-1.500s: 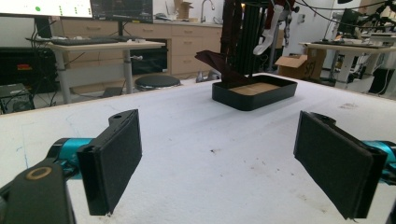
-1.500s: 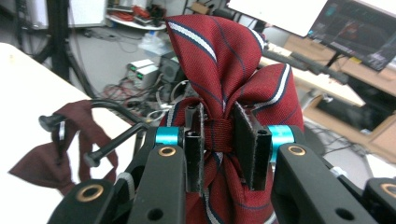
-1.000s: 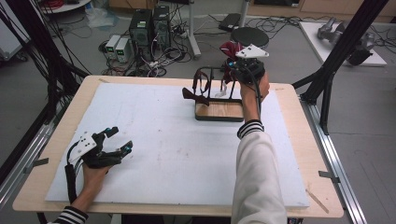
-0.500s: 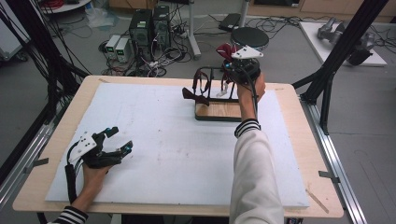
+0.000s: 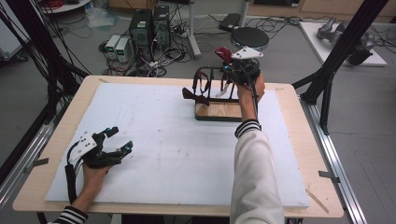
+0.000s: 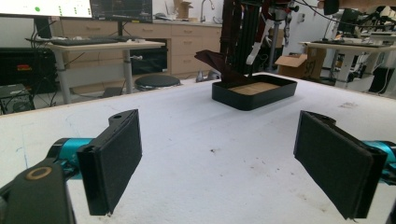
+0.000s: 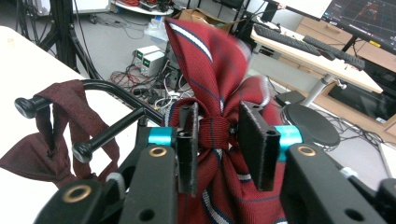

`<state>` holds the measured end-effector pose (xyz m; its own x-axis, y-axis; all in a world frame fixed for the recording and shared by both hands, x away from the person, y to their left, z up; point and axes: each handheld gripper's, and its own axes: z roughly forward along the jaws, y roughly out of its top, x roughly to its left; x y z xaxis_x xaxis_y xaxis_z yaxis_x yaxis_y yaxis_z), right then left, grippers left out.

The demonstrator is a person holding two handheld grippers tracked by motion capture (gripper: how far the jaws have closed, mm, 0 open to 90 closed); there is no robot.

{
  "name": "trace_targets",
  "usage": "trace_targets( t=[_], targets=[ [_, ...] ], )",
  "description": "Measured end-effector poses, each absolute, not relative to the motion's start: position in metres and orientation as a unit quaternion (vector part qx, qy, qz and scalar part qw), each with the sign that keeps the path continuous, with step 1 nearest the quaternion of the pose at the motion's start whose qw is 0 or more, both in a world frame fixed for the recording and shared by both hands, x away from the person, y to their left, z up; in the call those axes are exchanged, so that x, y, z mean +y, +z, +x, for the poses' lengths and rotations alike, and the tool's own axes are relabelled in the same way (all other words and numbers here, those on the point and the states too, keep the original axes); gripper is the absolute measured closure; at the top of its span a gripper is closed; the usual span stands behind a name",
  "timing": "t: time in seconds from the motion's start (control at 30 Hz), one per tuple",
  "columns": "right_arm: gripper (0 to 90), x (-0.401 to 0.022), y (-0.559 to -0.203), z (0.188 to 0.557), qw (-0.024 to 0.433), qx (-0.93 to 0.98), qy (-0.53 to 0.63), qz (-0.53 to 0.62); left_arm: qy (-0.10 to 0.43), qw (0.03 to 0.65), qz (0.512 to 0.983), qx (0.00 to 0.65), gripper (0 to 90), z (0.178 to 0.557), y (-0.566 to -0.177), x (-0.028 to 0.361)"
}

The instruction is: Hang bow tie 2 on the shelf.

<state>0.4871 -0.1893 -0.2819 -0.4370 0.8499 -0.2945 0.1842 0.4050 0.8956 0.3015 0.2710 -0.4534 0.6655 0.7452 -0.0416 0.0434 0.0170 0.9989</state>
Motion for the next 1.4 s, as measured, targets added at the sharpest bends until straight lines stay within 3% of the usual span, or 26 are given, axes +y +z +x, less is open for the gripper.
trace_targets(
  t=[0.47,0.6,0.7,0.83,1.17,1.4],
  targets=[
    [54.8,-0.192,-0.274,0.477,0.395,0.726,0.438,0.354,0.274,0.643,0.647,0.304,15.5,0.301,-0.453,0.271],
    [46.3,-0.194,-0.268,0.470,0.389,0.716,0.455,0.359,0.274,0.643,0.647,0.304,15.6,0.301,-0.453,0.271],
    [32.6,-0.196,-0.263,0.463,0.381,0.706,0.468,0.371,0.275,0.643,0.646,0.306,15.6,0.301,-0.453,0.271],
    [20.8,-0.201,-0.256,0.449,0.367,0.697,0.486,0.379,0.275,0.643,0.646,0.306,15.5,0.301,-0.453,0.270],
    [17.8,-0.217,-0.237,0.419,0.360,0.692,0.509,0.363,0.276,0.641,0.648,0.304,15.5,0.301,-0.453,0.270],
    [17.8,-0.228,-0.245,0.394,0.367,0.684,0.527,0.345,0.277,0.641,0.647,0.305,15.5,0.301,-0.453,0.270]
  ],
)
